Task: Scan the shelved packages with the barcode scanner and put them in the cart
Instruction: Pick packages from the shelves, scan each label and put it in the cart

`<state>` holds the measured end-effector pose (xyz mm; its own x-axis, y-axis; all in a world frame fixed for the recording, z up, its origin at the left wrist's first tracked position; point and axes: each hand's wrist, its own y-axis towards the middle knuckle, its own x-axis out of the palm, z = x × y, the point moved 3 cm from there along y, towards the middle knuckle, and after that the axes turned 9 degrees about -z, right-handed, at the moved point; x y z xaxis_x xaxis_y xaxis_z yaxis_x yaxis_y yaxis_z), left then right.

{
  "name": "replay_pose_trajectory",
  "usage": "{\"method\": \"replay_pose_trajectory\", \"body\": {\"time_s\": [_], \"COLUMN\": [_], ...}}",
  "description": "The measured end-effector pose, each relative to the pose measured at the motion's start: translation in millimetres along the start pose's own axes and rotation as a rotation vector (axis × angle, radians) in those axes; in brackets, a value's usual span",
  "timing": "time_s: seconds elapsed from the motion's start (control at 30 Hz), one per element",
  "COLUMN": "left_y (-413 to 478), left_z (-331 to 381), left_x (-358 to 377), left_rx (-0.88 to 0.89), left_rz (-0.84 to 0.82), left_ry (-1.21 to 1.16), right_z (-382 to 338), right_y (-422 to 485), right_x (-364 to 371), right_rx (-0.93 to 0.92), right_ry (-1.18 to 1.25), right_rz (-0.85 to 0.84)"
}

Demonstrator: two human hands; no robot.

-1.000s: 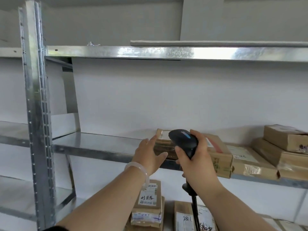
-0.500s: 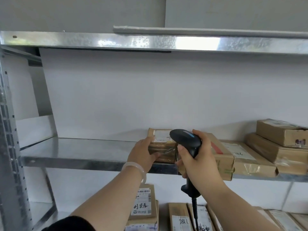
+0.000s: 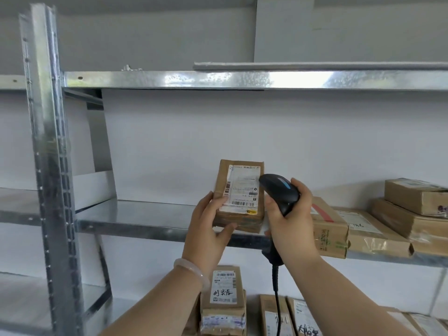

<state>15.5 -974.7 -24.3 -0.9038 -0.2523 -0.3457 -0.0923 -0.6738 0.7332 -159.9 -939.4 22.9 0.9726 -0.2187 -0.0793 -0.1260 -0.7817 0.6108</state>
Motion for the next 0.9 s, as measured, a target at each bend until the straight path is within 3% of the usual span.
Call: {"method": "replay_pose_trajectory", "body": {"time_s": [0.2, 0.4, 0.53, 0.7, 0.9], "left_y": [-23, -40, -56, -90, -131], "left_z": [35, 41, 46, 43, 42], "left_x": [-10, -11, -11, -11, -25], "left_rx": [-0.049, -0.382, -0.347, -0.545, -0.650], "left_rz": [0.047, 0.018, 0.008, 0.078, 0.126], "left_ry": [-0.036, -0.324, -0.221, -0.300, -0.280], "right_z": [3, 16, 31, 45, 51], "right_y": [-28, -61, -86, -116, -148], "right_x": [1, -6, -11, -11, 1], "right_rx": [-0.027, -0.048, -0.040, -0.006, -0.051], "right_ry": [0.068, 0.091, 0.083, 0.084, 0.087], "right_rz": [-0.040, -0.093, -0.127, -0.204, -0.368]}}
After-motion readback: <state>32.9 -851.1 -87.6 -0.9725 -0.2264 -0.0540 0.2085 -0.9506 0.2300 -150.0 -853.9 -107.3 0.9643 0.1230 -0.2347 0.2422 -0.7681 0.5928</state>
